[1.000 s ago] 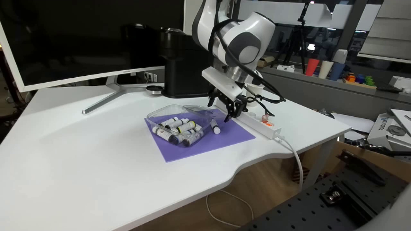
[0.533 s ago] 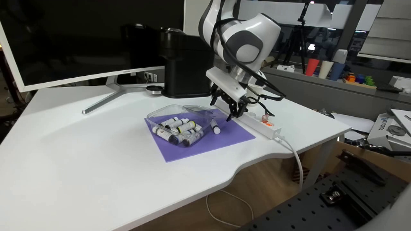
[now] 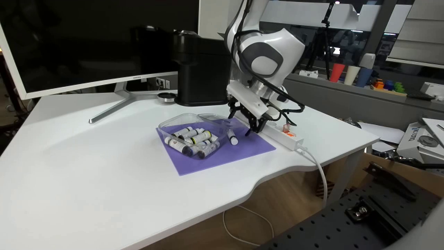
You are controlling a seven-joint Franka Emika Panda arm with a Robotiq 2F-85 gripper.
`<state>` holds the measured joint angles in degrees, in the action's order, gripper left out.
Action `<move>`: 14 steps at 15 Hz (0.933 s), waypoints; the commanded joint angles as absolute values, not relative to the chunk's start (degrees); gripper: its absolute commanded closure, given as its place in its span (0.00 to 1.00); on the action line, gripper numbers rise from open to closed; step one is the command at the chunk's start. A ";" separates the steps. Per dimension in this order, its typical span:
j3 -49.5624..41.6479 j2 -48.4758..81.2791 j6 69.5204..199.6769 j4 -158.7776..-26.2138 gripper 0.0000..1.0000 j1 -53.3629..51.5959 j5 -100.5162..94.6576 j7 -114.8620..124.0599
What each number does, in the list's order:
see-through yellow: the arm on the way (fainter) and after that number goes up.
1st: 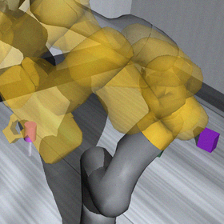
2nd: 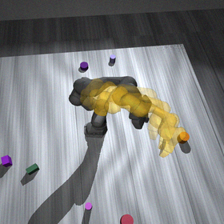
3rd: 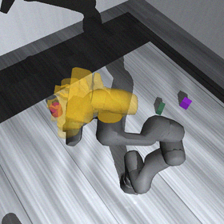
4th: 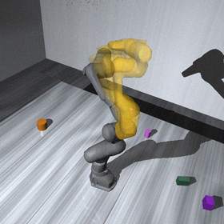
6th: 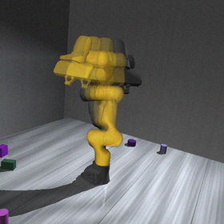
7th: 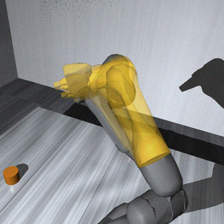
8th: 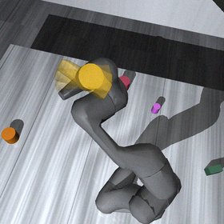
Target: Close the pack containing bottles on the table
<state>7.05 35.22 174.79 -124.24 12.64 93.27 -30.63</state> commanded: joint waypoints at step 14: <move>5.41 36.11 159.69 -120.30 0.00 13.27 110.50 -62.56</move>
